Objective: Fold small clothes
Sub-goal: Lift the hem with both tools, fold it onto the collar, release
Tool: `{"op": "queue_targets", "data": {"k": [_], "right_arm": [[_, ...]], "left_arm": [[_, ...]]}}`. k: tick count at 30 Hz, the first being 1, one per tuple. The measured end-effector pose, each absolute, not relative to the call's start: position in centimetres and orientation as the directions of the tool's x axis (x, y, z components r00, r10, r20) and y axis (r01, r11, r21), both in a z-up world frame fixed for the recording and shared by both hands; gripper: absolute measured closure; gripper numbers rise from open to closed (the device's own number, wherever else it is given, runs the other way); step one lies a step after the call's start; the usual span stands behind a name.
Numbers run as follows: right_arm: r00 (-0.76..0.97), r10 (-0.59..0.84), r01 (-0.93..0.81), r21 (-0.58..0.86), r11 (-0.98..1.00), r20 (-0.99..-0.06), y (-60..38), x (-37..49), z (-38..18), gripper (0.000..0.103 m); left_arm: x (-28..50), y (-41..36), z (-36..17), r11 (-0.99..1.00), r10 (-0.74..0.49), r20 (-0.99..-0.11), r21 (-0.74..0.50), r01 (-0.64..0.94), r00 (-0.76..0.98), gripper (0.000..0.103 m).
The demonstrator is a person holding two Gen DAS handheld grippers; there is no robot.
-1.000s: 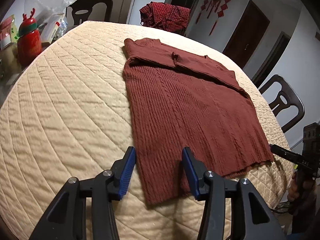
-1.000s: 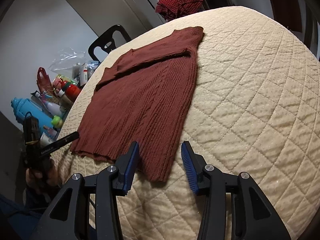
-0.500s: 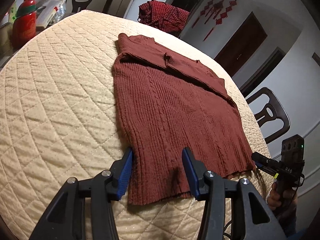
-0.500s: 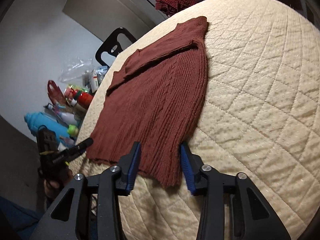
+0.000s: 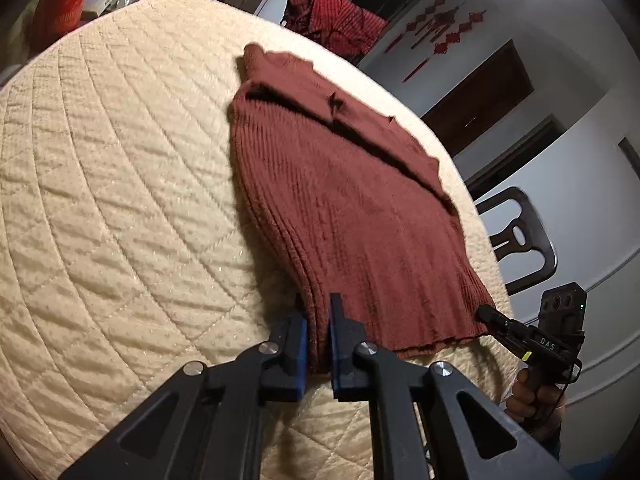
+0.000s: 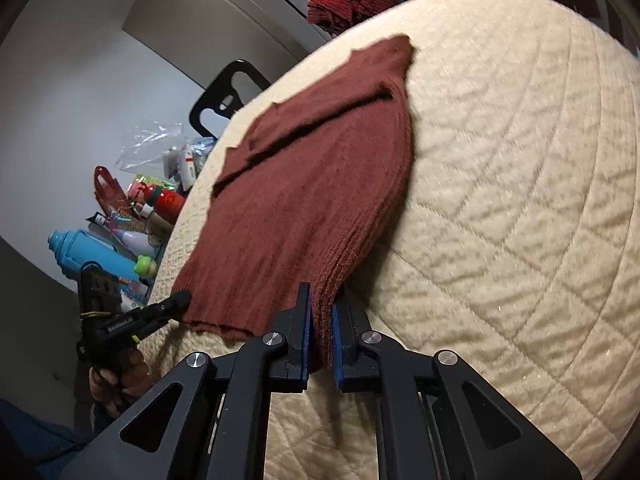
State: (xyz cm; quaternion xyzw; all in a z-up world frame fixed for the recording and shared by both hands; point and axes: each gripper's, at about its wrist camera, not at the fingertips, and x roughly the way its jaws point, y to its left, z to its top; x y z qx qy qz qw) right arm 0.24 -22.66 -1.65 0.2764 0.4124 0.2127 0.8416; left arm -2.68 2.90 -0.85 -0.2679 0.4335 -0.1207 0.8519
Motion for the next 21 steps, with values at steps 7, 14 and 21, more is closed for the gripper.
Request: {"op": "queue_targets", "data": {"k": [7, 14, 21], "right_arm": [[0.654, 0.556, -0.170, 0.616, 0.769, -0.513, -24.8, -2.1, 2.1, 0.095], [0.661, 0.583, -0.217, 0.623, 0.751, -0.472, -24.7, -5.5, 4.3, 0.095], [0.677, 0.586, -0.222, 0.636, 0.739, -0.445, -25.6, -5.3, 4.4, 0.095]], "left_arm": [[-4.2, 3.8, 2.8, 0.823, -0.439, -0.595, -0.567, 0.036, 0.673, 0.093], [-6.6, 2.7, 5.8, 0.835, -0.461, -0.570, -0.538, 0.115, 0.680, 0.093], [-5.9, 4.0, 7.0, 0.839, -0.447, -0.541, -0.530, 0.124, 0.713, 0.093]]}}
